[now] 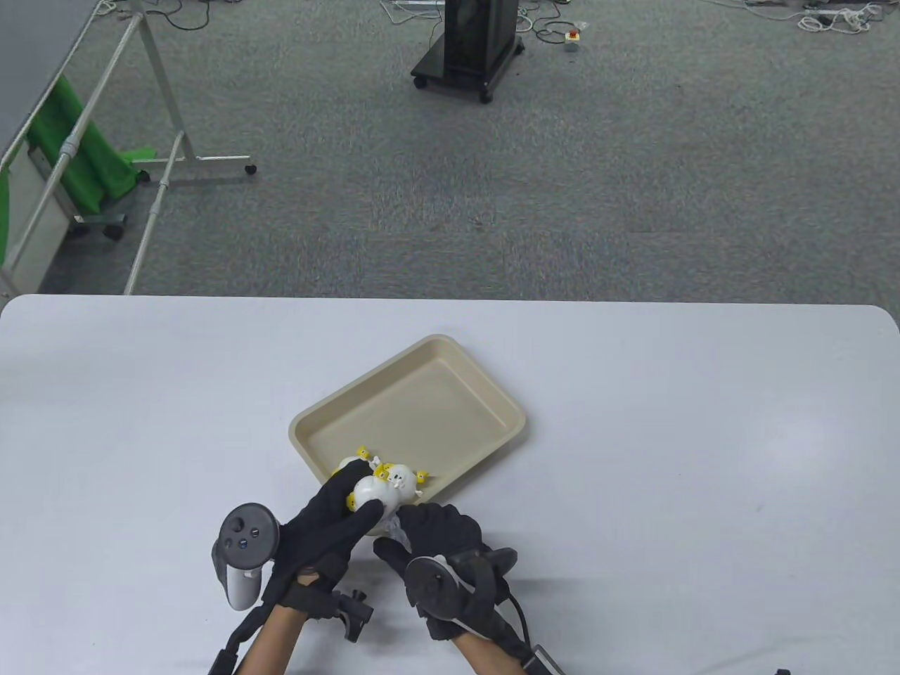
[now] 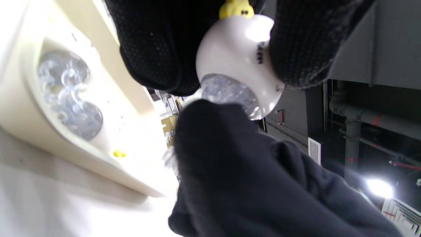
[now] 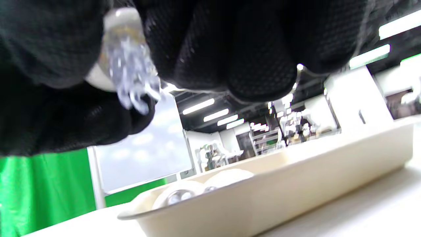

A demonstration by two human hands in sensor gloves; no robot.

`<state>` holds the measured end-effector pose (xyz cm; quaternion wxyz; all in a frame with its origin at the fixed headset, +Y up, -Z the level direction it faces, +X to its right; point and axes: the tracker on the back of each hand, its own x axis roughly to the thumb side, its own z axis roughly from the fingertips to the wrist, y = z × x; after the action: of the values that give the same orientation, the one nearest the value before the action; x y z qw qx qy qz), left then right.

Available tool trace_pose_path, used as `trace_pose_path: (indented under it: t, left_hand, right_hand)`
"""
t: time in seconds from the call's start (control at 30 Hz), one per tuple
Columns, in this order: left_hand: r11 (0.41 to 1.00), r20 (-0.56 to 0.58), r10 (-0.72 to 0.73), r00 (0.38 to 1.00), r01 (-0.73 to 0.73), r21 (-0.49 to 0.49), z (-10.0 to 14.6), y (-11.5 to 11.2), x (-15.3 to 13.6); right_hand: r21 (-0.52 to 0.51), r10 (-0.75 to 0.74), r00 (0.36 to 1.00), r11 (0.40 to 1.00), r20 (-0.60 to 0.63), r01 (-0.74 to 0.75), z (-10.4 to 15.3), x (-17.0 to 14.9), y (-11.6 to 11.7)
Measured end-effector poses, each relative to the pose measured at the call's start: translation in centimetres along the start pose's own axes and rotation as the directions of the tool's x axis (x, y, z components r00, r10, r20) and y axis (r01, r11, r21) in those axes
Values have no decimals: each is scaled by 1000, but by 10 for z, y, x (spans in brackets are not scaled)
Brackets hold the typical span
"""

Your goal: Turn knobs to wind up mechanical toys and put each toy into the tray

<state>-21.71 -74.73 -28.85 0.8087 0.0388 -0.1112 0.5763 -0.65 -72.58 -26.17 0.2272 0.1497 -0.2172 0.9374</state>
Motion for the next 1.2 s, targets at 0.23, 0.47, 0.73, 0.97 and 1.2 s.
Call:
trace_pose_path:
  t: [0.23, 0.47, 0.73, 0.97, 1.2]
  left_hand:
    - [996, 45, -85, 995, 86, -37, -2, 2, -1]
    - [988, 64, -80, 995, 88, -127, -4, -9, 1]
    - [981, 74, -76, 994, 88, -173, -4, -15, 2]
    - [974, 104, -106, 989, 125, -190, -4, -18, 6]
    - [962, 135, -165, 977, 190, -195, -3, -22, 10]
  right_hand:
    - [35, -337, 919, 936, -205, 351, -8, -49, -13]
    - [62, -515, 815, 834, -265, 548, -11, -63, -8]
    - [73, -574, 760, 782, -305, 619, -13, -66, -7]
    - [57, -618, 575, 653, -536, 755, -11, -76, 0]
    - [-89, -558, 214, 466, -801, 880, 2, -83, 15]
